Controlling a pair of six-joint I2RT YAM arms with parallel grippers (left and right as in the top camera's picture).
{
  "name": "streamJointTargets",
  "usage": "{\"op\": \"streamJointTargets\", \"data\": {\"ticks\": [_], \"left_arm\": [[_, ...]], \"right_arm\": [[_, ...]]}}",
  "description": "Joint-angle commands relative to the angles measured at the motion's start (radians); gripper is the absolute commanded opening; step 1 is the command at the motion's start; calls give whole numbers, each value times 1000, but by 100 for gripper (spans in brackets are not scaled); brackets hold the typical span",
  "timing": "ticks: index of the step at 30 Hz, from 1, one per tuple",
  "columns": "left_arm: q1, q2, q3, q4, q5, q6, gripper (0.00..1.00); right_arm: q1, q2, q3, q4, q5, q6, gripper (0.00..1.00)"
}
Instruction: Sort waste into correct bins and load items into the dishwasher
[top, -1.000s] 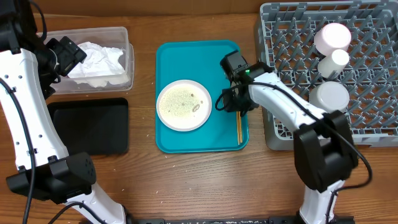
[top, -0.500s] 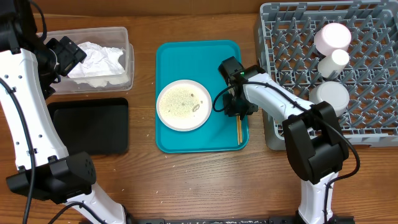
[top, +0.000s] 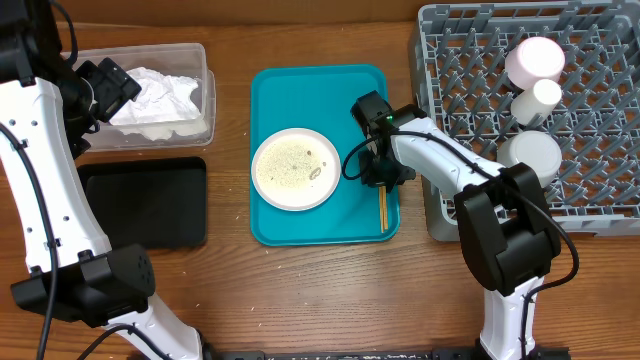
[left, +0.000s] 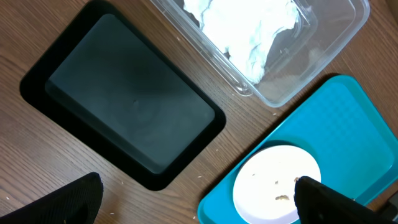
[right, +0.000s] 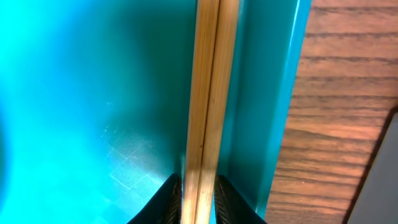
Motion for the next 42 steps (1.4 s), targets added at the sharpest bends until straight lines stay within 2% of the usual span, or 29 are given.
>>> {"op": "streamJointTargets", "data": {"ticks": [1, 13, 24, 42], "left_arm": [[-5, 5, 10, 1, -3, -12, 100], [-7, 5, 10, 1, -3, -12, 100], [-1, 5, 10, 1, -3, -12, 100], [-1, 5, 10, 4, -7, -12, 100]], "right_arm": [[0, -6, 33, -19, 10, 5, 20], [0, -6, 108, -79, -51, -4, 17], [0, -5, 3, 39, -43, -25, 17], [0, -6, 1, 32, -27, -26, 17]]}}
